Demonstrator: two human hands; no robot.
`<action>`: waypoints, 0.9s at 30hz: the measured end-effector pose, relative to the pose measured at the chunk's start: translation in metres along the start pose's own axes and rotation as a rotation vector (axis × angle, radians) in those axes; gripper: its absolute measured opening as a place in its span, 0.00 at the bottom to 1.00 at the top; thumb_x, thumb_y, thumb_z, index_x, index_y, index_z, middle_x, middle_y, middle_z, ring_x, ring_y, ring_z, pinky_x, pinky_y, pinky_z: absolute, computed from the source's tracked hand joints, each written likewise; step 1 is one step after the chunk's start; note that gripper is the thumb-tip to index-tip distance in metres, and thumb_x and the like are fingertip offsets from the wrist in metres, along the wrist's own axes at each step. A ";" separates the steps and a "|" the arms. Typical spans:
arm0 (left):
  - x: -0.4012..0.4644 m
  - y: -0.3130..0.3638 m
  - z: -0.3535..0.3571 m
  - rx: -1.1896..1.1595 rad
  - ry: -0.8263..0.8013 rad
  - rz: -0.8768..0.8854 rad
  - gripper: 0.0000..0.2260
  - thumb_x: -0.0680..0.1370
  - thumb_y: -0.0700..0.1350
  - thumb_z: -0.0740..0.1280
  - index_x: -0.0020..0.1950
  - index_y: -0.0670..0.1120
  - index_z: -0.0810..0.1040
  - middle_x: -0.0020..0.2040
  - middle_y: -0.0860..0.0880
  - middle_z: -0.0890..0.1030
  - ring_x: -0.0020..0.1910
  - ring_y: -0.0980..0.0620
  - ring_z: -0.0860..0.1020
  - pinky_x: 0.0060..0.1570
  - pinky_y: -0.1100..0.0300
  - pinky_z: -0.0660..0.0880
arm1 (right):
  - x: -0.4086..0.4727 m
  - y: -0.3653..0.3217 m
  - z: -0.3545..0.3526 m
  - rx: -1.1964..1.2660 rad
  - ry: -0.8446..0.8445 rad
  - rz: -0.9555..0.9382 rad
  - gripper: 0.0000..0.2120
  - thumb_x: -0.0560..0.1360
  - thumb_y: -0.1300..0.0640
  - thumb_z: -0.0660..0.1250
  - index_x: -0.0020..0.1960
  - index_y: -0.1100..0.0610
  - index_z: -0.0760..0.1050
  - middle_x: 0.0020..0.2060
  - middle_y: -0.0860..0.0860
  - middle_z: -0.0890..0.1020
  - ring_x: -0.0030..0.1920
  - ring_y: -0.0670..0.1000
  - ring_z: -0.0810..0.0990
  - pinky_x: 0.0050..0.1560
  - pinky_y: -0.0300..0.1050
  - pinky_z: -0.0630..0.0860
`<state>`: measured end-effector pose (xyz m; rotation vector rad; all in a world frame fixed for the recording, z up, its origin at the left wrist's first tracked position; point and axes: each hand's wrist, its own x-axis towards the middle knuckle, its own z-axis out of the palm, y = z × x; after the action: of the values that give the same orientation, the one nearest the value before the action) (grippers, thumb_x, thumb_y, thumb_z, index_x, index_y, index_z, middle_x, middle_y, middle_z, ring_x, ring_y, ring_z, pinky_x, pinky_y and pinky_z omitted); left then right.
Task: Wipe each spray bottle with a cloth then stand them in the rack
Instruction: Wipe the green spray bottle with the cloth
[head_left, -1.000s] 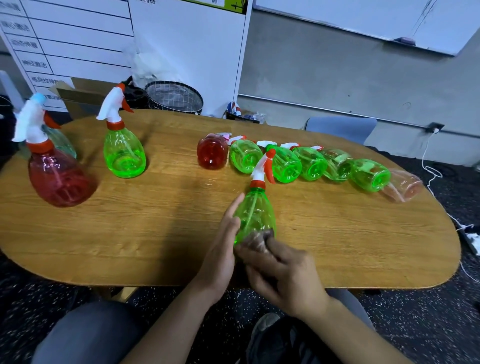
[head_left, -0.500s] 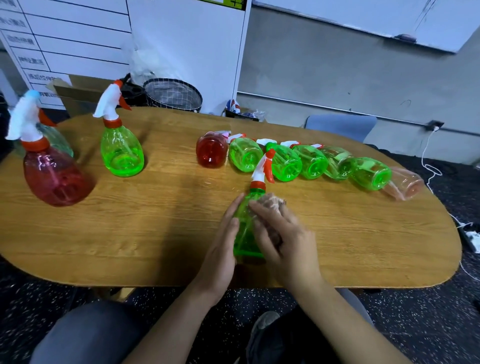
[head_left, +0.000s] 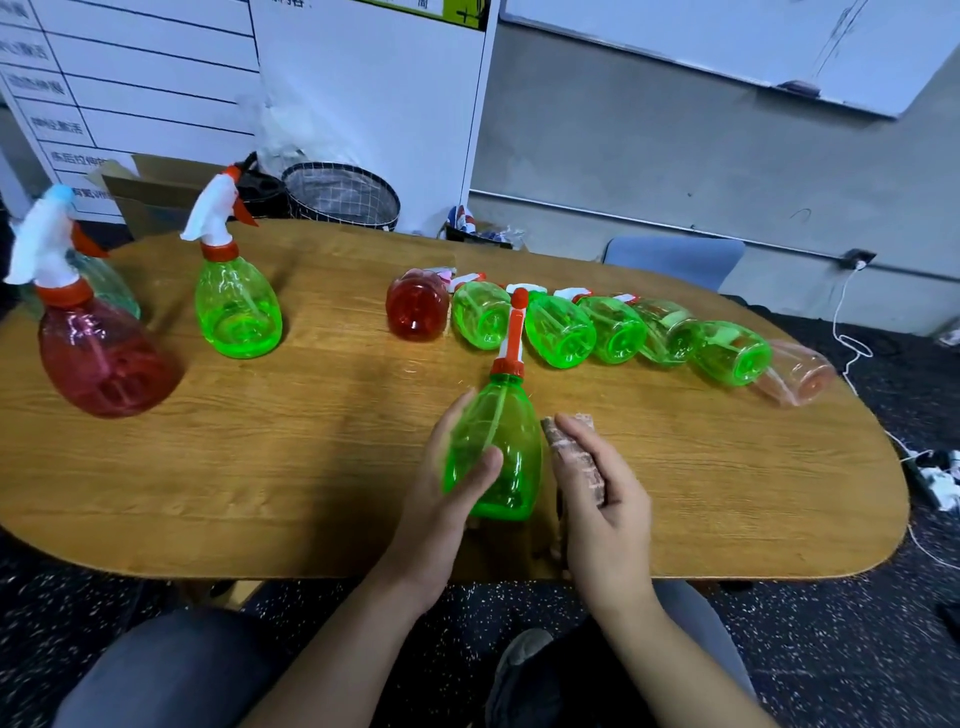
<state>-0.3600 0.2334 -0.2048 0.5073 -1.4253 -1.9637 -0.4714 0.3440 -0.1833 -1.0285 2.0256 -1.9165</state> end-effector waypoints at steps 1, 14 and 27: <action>0.001 0.000 0.000 -0.022 -0.014 -0.010 0.38 0.71 0.67 0.78 0.79 0.64 0.69 0.76 0.50 0.77 0.74 0.44 0.77 0.72 0.30 0.71 | 0.001 0.002 0.005 0.088 0.020 0.094 0.12 0.82 0.58 0.69 0.61 0.45 0.84 0.61 0.39 0.85 0.67 0.41 0.80 0.68 0.44 0.75; 0.005 -0.008 -0.002 -0.116 -0.027 -0.045 0.23 0.82 0.54 0.61 0.78 0.63 0.73 0.77 0.52 0.76 0.76 0.46 0.75 0.72 0.39 0.75 | 0.001 -0.003 0.010 0.121 0.102 0.052 0.13 0.78 0.53 0.67 0.62 0.49 0.82 0.62 0.45 0.84 0.67 0.46 0.80 0.72 0.52 0.74; 0.004 -0.003 -0.002 -0.139 -0.016 -0.075 0.23 0.86 0.55 0.58 0.82 0.59 0.66 0.74 0.47 0.80 0.73 0.44 0.78 0.69 0.46 0.76 | 0.010 0.002 0.003 -0.546 -0.362 -0.581 0.16 0.84 0.47 0.64 0.70 0.44 0.78 0.50 0.50 0.81 0.41 0.51 0.83 0.37 0.51 0.81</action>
<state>-0.3627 0.2302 -0.2082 0.4888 -1.2852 -2.1126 -0.4778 0.3362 -0.1823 -2.1096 2.2234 -1.2075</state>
